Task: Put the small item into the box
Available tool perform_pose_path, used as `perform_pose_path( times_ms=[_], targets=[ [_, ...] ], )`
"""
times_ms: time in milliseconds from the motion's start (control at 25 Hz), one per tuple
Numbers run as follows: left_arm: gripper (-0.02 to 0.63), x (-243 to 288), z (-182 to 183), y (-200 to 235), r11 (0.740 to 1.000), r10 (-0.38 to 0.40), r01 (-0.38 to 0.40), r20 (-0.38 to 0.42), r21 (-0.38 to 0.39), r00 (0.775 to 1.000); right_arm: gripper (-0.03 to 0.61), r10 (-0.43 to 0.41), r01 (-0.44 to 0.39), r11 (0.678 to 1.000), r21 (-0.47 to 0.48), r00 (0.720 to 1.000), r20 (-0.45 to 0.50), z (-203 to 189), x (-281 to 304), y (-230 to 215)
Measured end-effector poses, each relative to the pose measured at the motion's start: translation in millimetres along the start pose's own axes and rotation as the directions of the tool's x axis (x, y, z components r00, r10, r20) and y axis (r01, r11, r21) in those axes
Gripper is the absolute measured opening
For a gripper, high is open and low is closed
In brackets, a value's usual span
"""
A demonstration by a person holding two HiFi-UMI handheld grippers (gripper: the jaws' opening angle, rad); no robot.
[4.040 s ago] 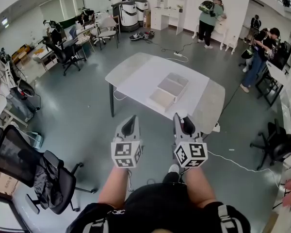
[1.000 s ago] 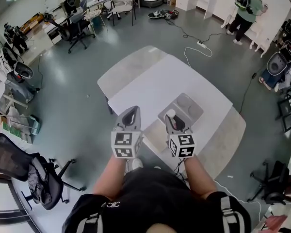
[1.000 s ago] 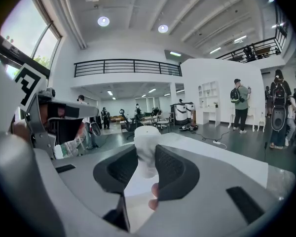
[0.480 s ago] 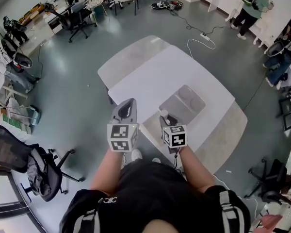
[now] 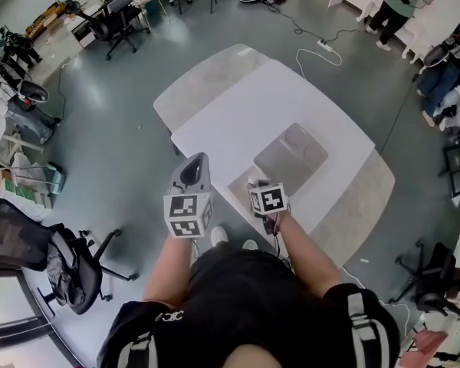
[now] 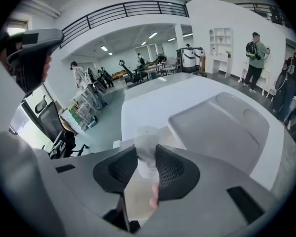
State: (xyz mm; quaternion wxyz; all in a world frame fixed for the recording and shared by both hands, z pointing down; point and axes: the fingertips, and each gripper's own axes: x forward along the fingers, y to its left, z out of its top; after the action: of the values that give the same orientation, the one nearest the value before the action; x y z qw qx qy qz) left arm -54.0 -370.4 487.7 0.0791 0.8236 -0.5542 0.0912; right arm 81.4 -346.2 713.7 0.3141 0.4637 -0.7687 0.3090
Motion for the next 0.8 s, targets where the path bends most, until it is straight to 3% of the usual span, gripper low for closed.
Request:
perform_pose_path(
  times_ms=[440,760,800],
  targets=[
    [0.012,1,-2,16,1.0,0.021,-0.021,-0.006,-0.006,1.0,0.109,0.024,-0.004,0.995,0.097,0.979,-0.202,-23,44,-2],
    [0.012,4,-6,25,0.999,0.029,-0.029,-0.014,-0.02,0.999,0.114,0.056,-0.034,0.996,0.083,0.961,-0.271,-33,56,6],
    [0.012,5,-7,24,0.999,0.027,-0.027,-0.015,-0.021,1.0,0.139,0.071,-0.05,0.995,0.088,0.964,-0.257,-31,56,7]
  ],
)
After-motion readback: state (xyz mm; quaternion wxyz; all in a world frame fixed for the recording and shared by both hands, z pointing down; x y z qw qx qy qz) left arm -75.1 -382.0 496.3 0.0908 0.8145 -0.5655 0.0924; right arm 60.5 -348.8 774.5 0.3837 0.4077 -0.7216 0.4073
